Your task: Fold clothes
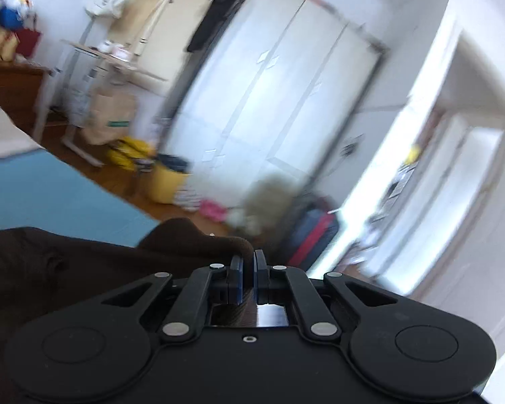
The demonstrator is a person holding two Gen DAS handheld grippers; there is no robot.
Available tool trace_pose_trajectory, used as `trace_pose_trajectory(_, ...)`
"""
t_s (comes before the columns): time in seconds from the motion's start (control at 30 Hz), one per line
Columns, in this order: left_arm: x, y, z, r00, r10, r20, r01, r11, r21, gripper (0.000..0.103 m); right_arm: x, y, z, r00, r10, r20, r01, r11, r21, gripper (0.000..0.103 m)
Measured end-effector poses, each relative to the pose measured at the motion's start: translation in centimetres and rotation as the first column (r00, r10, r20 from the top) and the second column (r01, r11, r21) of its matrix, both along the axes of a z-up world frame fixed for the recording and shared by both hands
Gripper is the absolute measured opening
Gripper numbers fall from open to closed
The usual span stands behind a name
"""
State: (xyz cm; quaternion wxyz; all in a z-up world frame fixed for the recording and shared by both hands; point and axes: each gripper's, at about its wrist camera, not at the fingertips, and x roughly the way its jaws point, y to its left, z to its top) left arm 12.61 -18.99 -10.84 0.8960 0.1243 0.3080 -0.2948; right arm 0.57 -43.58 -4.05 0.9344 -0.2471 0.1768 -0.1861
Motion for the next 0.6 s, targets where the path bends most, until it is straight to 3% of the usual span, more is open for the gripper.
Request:
trace_pose_trajectory(0.07,-0.6,-0.6,0.0,0.998,-0.054,-0.038,0.054,0.998,-0.013,0.015,-2.2,-1.0,0.9,1.0,-0.025,0.012,0.025,1.0,-0.012,0.004)
trace_pose_trajectory(0.2,-1.7,-2.4,-0.8,0.985,-0.103,-0.138,0.092,0.992,-0.083,0.021,-5.3,-3.6,1.1,0.997,-0.001,-0.075,0.011,0.992,0.128,0.004)
trace_pose_trajectory(0.27,-2.6,-3.7,-0.9,0.98,-0.137,-0.145,0.121,0.986,-0.111,0.024,-6.2,-5.6,0.0,0.994,-0.004,-0.112,0.029,0.975,0.221,0.005)
trace_pose_trajectory(0.4,-5.0,-6.4,-1.2,0.983,-0.166,-0.076,0.157,0.981,-0.11,0.026,-5.8,-9.1,-2.2,0.987,-0.052,-0.153,0.105,0.926,0.362,0.005)
trace_pose_trajectory(0.43,-5.4,-7.3,-1.5,0.98,-0.176,-0.094,0.165,0.98,-0.111,0.027,-5.6,-10.1,-2.6,0.985,-0.062,-0.162,0.123,0.908,0.401,0.005)
trace_pose_trajectory(0.5,-6.2,-9.0,-2.1,0.971,-0.196,-0.137,0.181,0.977,-0.116,0.046,-5.1,-11.3,-3.3,0.984,-0.067,-0.167,0.14,0.864,0.483,0.005)
trace_pose_trajectory(0.6,-5.5,-11.1,-3.1,0.958,-0.183,-0.222,0.159,0.98,-0.122,0.071,-4.7,-11.2,-4.0,0.987,-0.041,-0.159,0.12,0.837,0.534,0.005)
